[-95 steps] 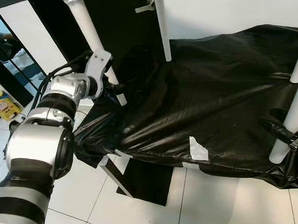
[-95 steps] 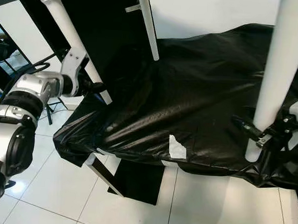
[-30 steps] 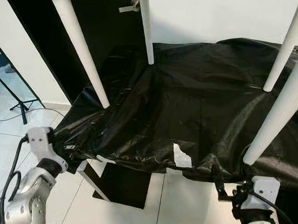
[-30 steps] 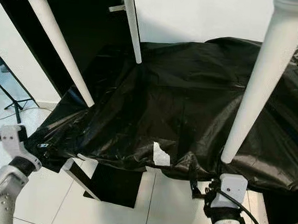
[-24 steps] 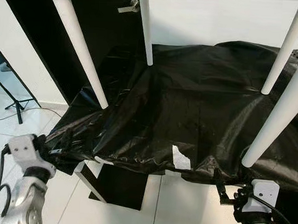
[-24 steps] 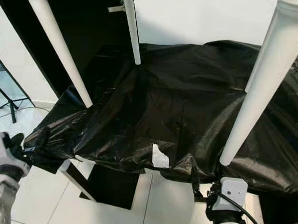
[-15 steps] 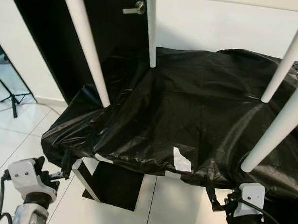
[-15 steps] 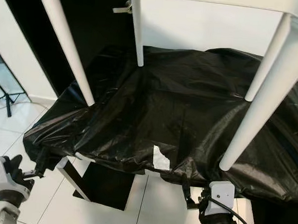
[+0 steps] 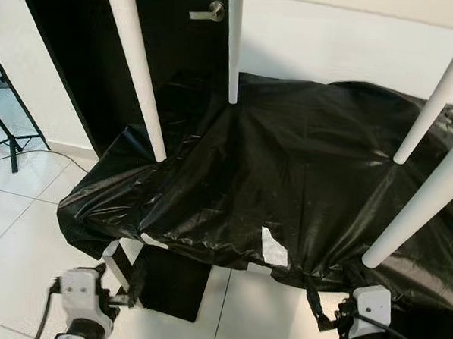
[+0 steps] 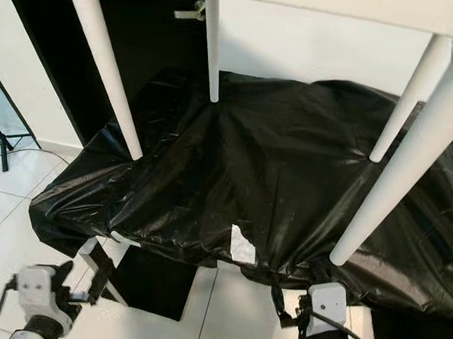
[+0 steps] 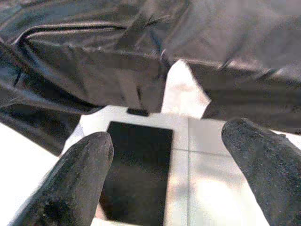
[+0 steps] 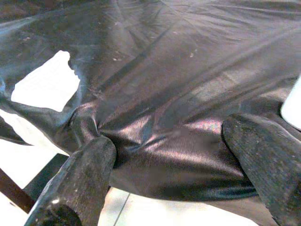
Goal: Building children table
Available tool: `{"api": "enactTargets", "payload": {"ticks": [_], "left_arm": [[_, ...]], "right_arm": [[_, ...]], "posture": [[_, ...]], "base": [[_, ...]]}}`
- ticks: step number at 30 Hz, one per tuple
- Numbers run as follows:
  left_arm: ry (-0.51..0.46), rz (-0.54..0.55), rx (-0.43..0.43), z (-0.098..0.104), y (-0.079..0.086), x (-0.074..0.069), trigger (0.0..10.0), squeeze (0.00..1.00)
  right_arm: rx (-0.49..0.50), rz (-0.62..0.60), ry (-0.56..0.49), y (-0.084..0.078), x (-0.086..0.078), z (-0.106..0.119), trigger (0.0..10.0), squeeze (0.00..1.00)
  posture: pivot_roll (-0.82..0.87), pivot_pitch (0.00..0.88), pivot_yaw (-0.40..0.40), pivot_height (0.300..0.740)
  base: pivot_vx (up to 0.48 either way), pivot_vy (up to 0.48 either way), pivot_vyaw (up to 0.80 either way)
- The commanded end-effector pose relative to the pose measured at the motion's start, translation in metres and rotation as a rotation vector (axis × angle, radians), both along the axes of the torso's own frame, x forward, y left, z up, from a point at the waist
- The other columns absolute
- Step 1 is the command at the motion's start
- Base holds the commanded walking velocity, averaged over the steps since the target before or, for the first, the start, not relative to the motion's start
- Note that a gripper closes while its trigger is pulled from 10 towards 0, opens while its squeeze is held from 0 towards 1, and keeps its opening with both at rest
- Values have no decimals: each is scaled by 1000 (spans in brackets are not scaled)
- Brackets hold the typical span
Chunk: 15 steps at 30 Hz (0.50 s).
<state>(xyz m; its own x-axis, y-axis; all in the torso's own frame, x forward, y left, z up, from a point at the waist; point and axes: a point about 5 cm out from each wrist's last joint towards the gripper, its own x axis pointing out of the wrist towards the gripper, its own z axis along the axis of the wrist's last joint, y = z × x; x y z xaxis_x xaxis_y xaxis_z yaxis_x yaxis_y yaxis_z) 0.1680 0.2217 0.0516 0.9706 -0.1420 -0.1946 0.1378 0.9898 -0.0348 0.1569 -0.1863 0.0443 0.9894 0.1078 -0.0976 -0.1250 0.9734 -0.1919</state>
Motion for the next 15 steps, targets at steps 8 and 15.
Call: {"api": "enactTargets", "payload": {"ticks": [8,15], "left_arm": [[105,-142,33,-29,-7,-9,10000,0],[141,-191,42,-44,-9,-3,10000,0]], "right_arm": [[-40,-97,32,-14,-22,-16,10000,0],[-18,-63,-53,-3,-30,2,10000,0]], "posture": [[30,0,55,740],[-24,0,86,740]], "base": [[0,0,0],[0,0,0]]}}
